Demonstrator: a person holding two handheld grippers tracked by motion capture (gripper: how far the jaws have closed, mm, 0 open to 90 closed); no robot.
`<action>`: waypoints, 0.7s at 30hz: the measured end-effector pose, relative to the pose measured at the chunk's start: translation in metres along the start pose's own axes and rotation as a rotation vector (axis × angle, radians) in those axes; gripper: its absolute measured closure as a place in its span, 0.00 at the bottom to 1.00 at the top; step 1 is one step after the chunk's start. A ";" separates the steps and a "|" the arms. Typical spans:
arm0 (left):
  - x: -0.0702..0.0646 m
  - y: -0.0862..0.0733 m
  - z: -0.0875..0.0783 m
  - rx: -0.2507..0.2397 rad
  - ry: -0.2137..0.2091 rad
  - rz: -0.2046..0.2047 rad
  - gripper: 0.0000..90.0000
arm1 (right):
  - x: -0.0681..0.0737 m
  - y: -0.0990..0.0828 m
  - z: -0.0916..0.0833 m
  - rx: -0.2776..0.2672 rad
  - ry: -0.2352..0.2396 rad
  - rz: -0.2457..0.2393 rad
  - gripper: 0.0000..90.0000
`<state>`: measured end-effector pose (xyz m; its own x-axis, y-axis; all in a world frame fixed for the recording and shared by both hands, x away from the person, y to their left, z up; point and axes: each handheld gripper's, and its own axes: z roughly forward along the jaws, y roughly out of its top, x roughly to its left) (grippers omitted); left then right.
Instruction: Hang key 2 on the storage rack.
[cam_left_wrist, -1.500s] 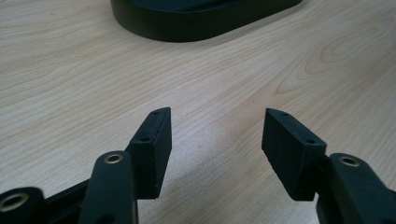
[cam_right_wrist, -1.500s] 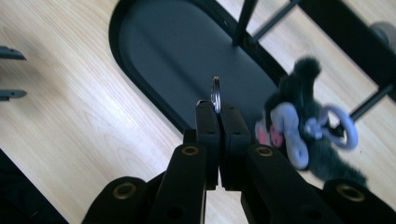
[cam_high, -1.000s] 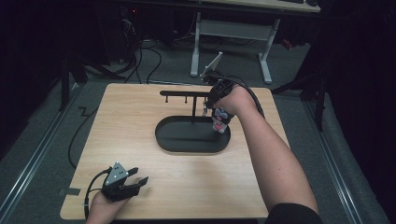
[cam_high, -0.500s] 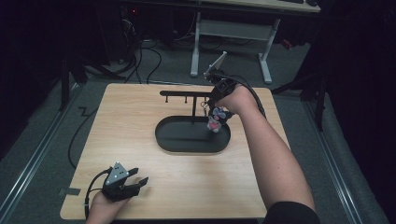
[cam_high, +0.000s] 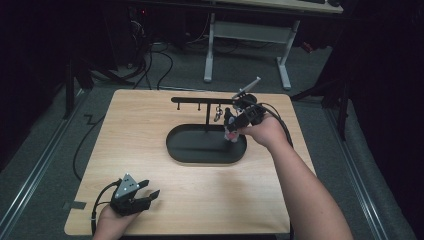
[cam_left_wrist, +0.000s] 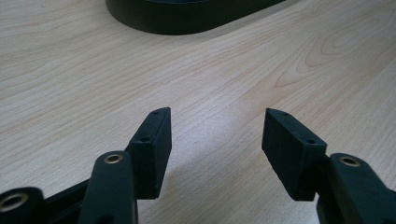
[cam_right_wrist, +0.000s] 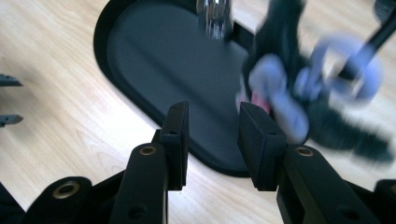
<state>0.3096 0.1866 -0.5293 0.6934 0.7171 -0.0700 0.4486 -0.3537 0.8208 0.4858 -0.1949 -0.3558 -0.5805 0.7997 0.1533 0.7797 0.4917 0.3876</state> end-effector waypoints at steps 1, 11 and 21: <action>-0.001 0.000 0.000 0.004 -0.002 0.001 0.48 | 0.001 -0.008 0.002 -0.006 -0.004 -0.003 0.70; -0.007 0.001 0.002 0.015 -0.008 0.014 0.48 | 0.006 -0.089 0.026 -0.143 -0.014 -0.004 0.57; -0.010 0.000 0.003 0.018 -0.016 0.013 0.47 | 0.013 -0.173 0.055 -0.335 -0.025 0.044 0.51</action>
<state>0.3049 0.1773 -0.5302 0.7085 0.7024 -0.0687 0.4494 -0.3739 0.8113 0.3562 -0.2505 -0.4710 -0.5385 0.8280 0.1560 0.6811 0.3188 0.6591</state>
